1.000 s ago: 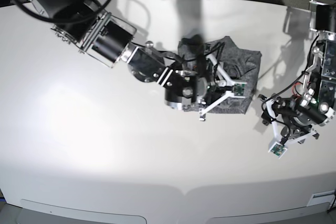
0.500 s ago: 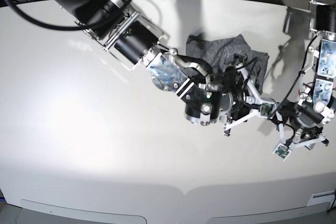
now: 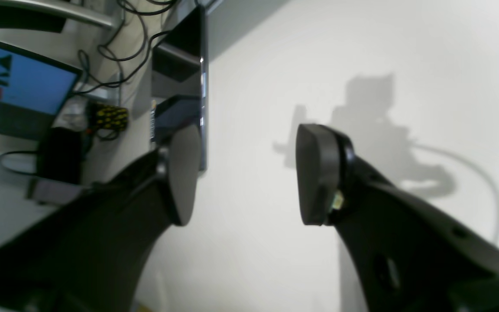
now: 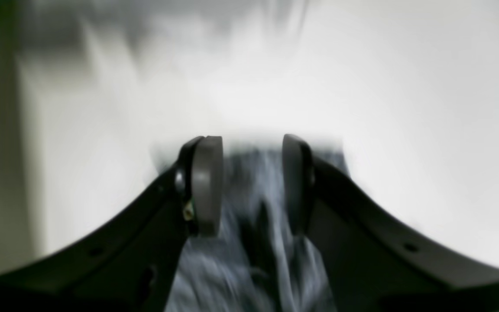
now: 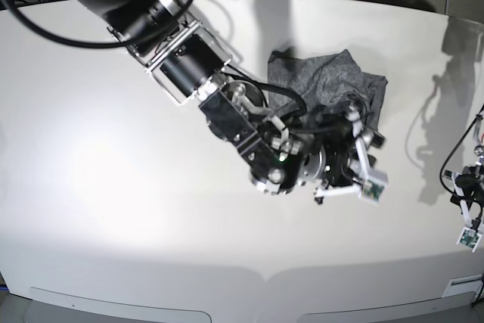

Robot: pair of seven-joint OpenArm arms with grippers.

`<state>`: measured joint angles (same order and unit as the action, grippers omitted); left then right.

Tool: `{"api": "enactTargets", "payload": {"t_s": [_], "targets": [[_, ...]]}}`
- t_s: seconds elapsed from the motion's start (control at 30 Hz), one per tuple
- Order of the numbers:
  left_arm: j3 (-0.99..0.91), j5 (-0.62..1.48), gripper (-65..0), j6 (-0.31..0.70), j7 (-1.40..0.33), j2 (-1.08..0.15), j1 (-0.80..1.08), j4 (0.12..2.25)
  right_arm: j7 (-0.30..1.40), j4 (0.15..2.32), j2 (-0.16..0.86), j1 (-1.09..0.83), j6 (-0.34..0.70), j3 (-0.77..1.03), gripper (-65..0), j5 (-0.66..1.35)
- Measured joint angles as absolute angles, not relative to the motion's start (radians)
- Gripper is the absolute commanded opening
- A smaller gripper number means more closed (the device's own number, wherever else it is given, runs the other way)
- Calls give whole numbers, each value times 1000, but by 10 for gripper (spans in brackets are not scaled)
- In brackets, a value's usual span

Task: Fold the T-shirt properly
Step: 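Grasp the bundle edge with the right gripper and pull it outward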

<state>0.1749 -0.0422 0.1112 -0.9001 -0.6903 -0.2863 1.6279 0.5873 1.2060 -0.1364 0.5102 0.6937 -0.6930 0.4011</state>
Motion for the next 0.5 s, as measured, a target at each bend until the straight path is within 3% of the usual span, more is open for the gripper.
{"api": "enactTargets", "payload": {"t_s": [0.17, 0.33, 0.5], "targets": [[175, 18, -307, 111, -897, -690, -286, 1628, 721, 1209, -149, 514, 694, -592, -419, 419], [175, 20, -307, 111, -900, -690, -286, 1628, 1035, 1210, -138, 559, 693, -531, -419, 439], [175, 85, -306, 111, -900, -690, -286, 1628, 1106, 1215, -110, 579, 694, -570, -419, 562]]}}
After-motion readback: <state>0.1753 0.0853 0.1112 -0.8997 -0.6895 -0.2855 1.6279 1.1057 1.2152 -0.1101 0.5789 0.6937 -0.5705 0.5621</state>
